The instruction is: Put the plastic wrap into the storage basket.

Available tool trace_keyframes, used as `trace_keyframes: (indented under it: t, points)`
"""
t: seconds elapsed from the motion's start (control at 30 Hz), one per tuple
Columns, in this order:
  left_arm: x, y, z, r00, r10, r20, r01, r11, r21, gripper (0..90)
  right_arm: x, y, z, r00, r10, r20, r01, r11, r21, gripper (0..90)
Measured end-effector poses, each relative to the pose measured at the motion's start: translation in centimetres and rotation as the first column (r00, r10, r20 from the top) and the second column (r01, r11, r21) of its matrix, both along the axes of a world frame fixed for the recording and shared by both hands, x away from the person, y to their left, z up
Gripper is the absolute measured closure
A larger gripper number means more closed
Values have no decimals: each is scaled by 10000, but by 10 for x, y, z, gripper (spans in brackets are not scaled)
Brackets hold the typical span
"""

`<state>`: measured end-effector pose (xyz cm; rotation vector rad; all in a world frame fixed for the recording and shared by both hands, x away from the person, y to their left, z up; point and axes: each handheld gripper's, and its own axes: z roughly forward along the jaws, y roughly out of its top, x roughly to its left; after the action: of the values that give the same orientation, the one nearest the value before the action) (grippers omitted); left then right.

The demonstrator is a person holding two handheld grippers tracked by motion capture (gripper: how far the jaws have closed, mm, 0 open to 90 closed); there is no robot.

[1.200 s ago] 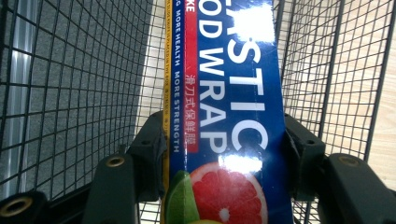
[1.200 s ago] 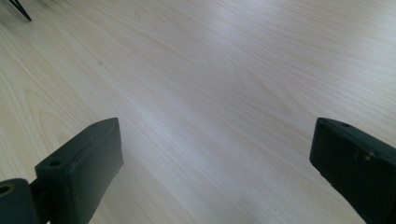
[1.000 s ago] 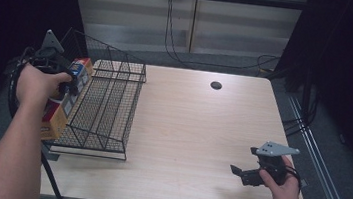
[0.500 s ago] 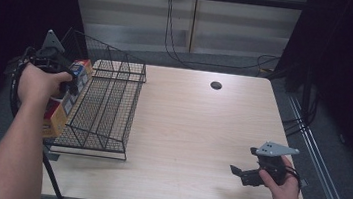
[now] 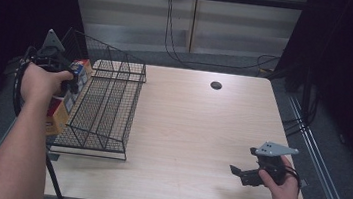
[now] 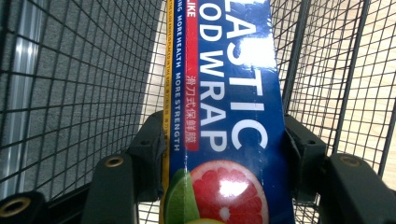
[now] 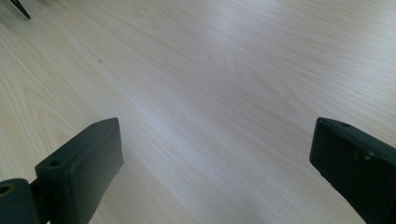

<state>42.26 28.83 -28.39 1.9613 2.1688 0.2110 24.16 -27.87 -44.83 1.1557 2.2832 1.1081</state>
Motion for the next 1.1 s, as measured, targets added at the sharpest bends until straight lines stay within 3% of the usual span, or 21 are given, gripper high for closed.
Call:
trace_keyframes:
  t: [0.37, 0.6, 0.7, 0.73, 0.8, 0.87, 1.03, 1.1]
  points:
    - [7, -9, -4, 10000, 82, -24, -82, 10000, 49, 430, 0, -1, 0, 10000, 0, -5, 0, 10000, 24, 23]
    - [7, -5, -8, 9999, 98, 33, -98, 10000, 16, 413, 0, -1, 0, 10000, 43, -8, -43, 10000, 25, 22]
    - [6, -4, 2, 9984, 234, 510, -246, 9994, 243, 410, 0, -1, 0, 10000, 47, -5, -47, 10000, 6, 23]
    - [5, -3, 7, 9965, 291, 785, -294, 9996, 27, 409, 0, -1, 0, 10000, 38, -13, -38, 10000, -3, 22]
    - [4, -4, 14, 9964, 285, 802, -261, 9992, -308, 399, 0, 0, 0, 10000, 29, 8, -29, 10000, -48, 23]
    - [2, -8, 17, 9971, 146, 744, -132, 9997, -204, 385, 0, 0, 1, 10000, 84, -6, -84, 10000, -34, 23]
    - [-1, -20, 18, 9957, 103, 918, -32, 9970, -769, 367, -1, 1, 1, 9999, 118, -22, -119, 9999, -73, 23]
    - [-3, -22, 19, 9957, -165, 908, 236, 9967, -773, 364, -2, 1, 1, 9999, 156, -26, -156, 9999, -55, 23]
